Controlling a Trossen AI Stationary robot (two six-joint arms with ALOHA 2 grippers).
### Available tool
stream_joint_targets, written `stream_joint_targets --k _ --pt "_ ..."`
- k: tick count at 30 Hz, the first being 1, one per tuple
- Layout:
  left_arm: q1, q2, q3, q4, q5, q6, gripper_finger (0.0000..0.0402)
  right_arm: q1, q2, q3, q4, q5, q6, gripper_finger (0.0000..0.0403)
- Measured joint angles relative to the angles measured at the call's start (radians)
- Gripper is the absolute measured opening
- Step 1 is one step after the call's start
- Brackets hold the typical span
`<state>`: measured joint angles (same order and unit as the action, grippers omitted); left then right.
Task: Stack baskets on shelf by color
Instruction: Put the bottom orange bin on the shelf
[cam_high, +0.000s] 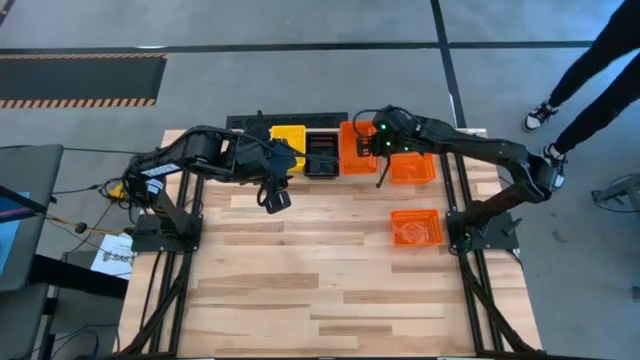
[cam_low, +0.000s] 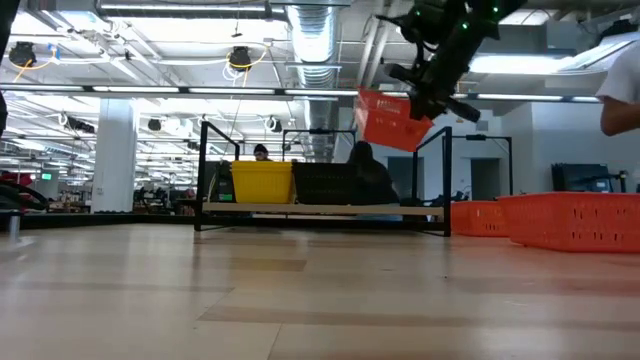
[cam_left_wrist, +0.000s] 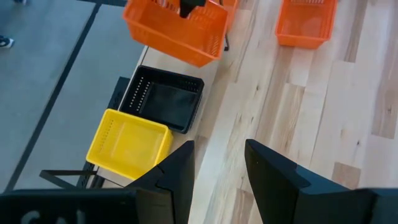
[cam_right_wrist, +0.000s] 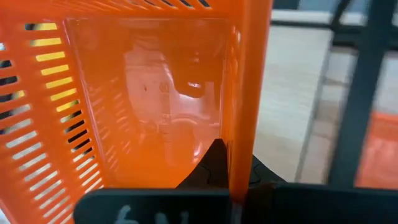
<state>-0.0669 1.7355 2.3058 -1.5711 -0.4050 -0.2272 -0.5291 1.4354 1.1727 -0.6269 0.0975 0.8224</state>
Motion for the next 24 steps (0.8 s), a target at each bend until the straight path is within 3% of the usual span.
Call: stream_joint_targets --k 24 --pt "0.000 0.000 0.000 0.000 -0.002 0.002 0.0130 -0.050 0.053 -0.038 0.042 -0.072 -0.009 0.0000"
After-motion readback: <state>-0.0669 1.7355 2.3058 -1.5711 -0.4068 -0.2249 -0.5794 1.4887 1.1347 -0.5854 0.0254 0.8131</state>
